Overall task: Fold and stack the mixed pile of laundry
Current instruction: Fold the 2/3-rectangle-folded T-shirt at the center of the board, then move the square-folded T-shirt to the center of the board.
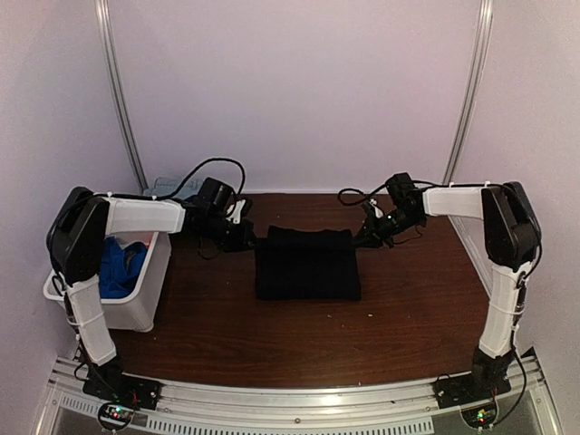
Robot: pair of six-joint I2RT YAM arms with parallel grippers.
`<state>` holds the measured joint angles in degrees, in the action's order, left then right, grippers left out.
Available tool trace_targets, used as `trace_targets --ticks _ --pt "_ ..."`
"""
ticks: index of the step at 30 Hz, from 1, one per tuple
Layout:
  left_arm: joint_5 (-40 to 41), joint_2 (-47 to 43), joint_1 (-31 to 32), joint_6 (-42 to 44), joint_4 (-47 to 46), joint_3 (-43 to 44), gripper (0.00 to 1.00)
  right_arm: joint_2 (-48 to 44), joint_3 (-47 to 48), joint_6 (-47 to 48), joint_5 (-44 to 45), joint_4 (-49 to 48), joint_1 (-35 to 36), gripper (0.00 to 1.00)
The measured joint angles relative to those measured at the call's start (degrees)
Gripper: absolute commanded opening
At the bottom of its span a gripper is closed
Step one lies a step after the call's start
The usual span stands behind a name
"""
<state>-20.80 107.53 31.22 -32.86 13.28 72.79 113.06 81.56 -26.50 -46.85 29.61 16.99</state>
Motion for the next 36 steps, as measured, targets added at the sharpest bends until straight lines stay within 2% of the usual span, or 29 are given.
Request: trace_targets --ticks 7,13,16,19,25,31,36 --pt "0.20 14.88 -1.55 0.04 -0.85 7.48 0.00 13.70 4.42 -2.56 -1.22 -6.40 -0.07 0.00" --pt "-0.15 16.41 -1.57 0.70 -2.49 8.46 0.00 13.53 3.26 -1.70 -0.70 -9.05 -0.04 0.00" --pt "-0.48 13.90 -1.07 2.05 -4.72 4.00 0.00 9.84 -3.13 -0.61 -0.79 -11.45 0.11 0.00" --pt "-0.83 7.76 1.27 3.87 -4.37 -3.89 0.00 4.48 -10.62 0.31 -0.87 -11.41 1.09 0.00" --pt "-1.90 -8.59 7.02 4.48 -1.01 -18.27 0.00 -9.92 -23.34 0.61 -0.68 -6.38 3.41 0.00" --pt "-2.36 -14.56 7.74 4.48 0.31 -17.75 0.00 -24.04 -26.01 0.13 -0.48 -1.11 3.48 0.00" --pt "-2.10 -10.86 7.85 4.72 0.94 -12.59 0.00 -23.67 -25.88 0.85 0.70 0.61 1.86 0.00"
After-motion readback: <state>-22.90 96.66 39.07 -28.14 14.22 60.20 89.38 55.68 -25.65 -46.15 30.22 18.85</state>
